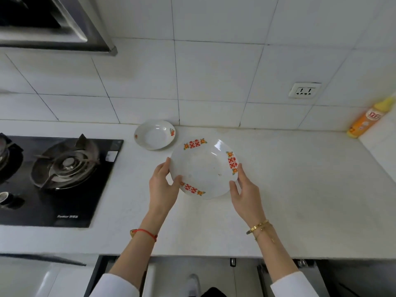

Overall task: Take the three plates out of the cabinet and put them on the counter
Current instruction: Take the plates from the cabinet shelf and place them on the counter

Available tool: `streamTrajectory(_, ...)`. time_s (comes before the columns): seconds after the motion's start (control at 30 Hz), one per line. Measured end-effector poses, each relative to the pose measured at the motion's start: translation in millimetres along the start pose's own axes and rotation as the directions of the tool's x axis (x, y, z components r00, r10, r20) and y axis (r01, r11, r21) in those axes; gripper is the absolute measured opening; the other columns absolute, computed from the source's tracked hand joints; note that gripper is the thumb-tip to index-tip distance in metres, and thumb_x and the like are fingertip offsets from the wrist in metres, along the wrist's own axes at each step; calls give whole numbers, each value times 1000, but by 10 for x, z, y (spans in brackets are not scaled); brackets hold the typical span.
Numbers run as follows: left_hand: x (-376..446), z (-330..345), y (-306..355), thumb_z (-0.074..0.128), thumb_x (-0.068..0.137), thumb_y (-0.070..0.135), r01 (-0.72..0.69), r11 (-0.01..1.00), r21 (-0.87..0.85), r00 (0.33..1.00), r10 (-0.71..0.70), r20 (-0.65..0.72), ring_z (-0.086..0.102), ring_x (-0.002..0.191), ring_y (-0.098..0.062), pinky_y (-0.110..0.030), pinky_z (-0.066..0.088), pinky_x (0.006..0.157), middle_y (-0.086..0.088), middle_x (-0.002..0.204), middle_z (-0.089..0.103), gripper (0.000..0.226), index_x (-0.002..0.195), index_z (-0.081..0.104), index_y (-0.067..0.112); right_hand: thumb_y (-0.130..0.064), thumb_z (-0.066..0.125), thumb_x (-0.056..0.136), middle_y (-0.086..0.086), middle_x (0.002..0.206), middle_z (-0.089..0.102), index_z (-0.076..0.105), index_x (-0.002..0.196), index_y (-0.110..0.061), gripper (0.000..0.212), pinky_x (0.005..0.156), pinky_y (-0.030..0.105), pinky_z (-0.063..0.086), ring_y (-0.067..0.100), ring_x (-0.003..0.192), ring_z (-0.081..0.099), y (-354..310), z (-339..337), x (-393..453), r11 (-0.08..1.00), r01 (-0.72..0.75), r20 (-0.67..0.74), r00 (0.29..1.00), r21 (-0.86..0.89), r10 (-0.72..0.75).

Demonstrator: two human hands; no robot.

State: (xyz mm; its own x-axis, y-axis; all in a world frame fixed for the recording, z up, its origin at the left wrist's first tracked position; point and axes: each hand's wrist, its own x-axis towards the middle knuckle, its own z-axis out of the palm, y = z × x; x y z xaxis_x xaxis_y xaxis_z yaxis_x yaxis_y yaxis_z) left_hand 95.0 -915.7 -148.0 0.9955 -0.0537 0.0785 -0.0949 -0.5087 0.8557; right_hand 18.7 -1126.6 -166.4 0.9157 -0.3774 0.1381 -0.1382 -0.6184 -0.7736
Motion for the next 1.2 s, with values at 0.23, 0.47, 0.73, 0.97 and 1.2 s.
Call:
streamTrajectory(0.23, 771, 296, 3, 69, 86, 14, 34, 999, -10, 999, -33, 28, 52, 126, -23, -35, 42, 108, -6, 138, 54, 63, 144, 44, 14, -21, 45, 98, 21, 105, 67, 17, 152, -18, 61, 86, 44, 53, 31, 98, 64, 142, 121, 880, 997, -17, 27, 999, -77, 19)
streamTrajectory(0.47, 1561, 673, -102, 68, 87, 14, 104, 994, 21, 993, -105, 45, 53, 123, -25, -31, 41, 104, -8, 132, 56, 64, 145, 42, 12, -21, 44, 98, 16, 87, 67, 17, 153, -18, 61, 82, 41, 55, 26, 84, 66, 361, 330, 1795, 994, -25, 133, 990, -108, 39)
streamTrajectory(0.73, 2174, 1103, -408, 66, 88, 12, 213, 976, 42, 970, -216, 114, 46, 131, -29, -44, 38, 112, -12, 142, 48, 69, 149, 33, 11, -21, 48, 98, -1, 88, 63, 16, 152, -14, 64, 73, 19, 50, 12, 76, 59, 772, 734, 2492, 992, -91, 214, 971, -84, 107)
streamTrajectory(0.97, 2445, 1326, -655, 64, 90, 14, 272, 959, 83, 948, -282, 150, 39, 136, -27, -41, 33, 115, -9, 148, 41, 73, 152, 26, 11, -22, 50, 97, -5, 97, 61, 18, 152, -12, 64, 78, 17, 45, 11, 88, 59, 1089, 1014, 2797, 988, -116, 274, 951, -102, 140)
streamTrajectory(1.2, 2530, 1463, -812, 64, 90, 11, 318, 945, 78, 935, -327, 136, 37, 137, -30, -48, 33, 115, -11, 148, 40, 74, 152, 24, 12, -20, 50, 97, 13, 106, 67, 17, 152, -13, 65, 87, 32, 53, 23, 93, 64, 1204, 1193, 2966, 987, -106, 291, 947, -119, 137)
